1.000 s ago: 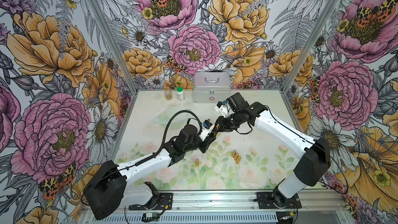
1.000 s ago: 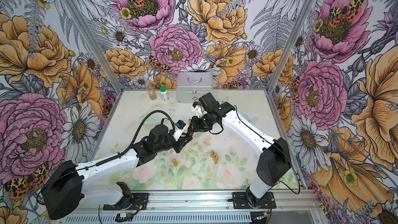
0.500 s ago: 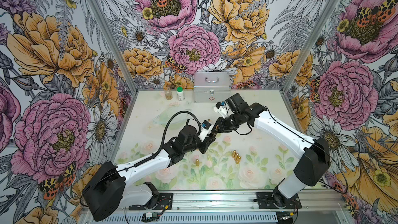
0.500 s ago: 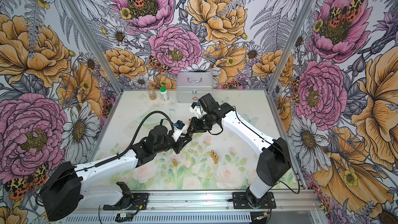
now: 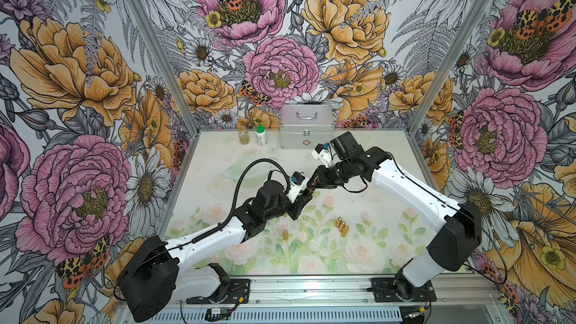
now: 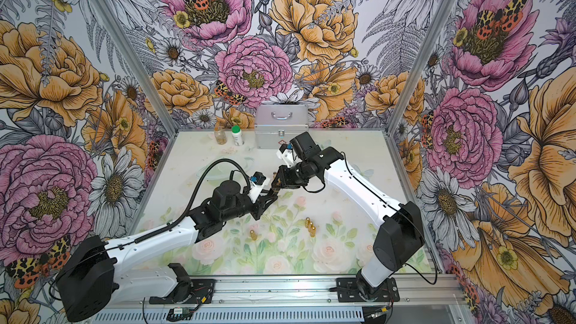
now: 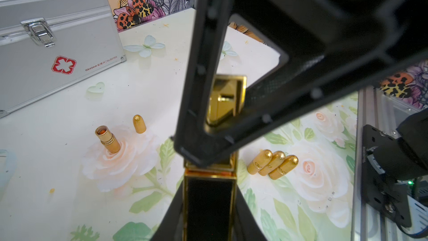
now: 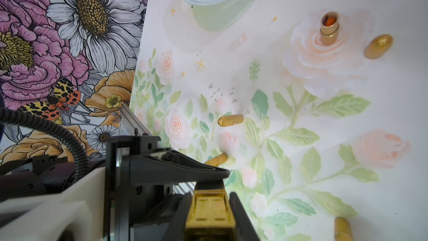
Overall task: Open the lipstick cap
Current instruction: Open the cover of the lipstick, then place the cover at the center of the board.
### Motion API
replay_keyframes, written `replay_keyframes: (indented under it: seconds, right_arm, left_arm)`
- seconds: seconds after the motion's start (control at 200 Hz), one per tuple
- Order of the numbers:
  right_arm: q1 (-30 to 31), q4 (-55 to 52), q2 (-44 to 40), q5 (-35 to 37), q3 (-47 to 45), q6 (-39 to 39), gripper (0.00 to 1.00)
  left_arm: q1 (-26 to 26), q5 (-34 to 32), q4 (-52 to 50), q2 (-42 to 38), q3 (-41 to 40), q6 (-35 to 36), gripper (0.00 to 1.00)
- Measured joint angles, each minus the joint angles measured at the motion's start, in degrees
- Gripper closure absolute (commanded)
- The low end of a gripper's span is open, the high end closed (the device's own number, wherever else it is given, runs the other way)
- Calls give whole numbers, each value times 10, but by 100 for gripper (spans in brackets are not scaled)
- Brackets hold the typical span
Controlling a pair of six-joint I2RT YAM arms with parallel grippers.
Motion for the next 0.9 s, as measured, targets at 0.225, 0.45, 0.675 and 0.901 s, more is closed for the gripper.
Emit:
replay_keyframes:
  seconds: [0.225, 0.45, 0.675, 0.901]
  right_arm:
    - [-36, 5, -35, 9, 9, 28, 82]
    - [-82, 12, -36, 63, -14, 37, 83]
    - [-104, 15, 7, 133, -29, 38, 83]
    - [-111, 30, 17, 99, -35, 43, 82]
  left_arm:
    - [18, -21, -29, 0, 0, -2, 100]
    - [19, -20, -28, -10, 0, -2, 100]
    - [17, -20, -28, -15, 0, -2, 100]
    - [20, -20, -36, -14, 6, -9, 100]
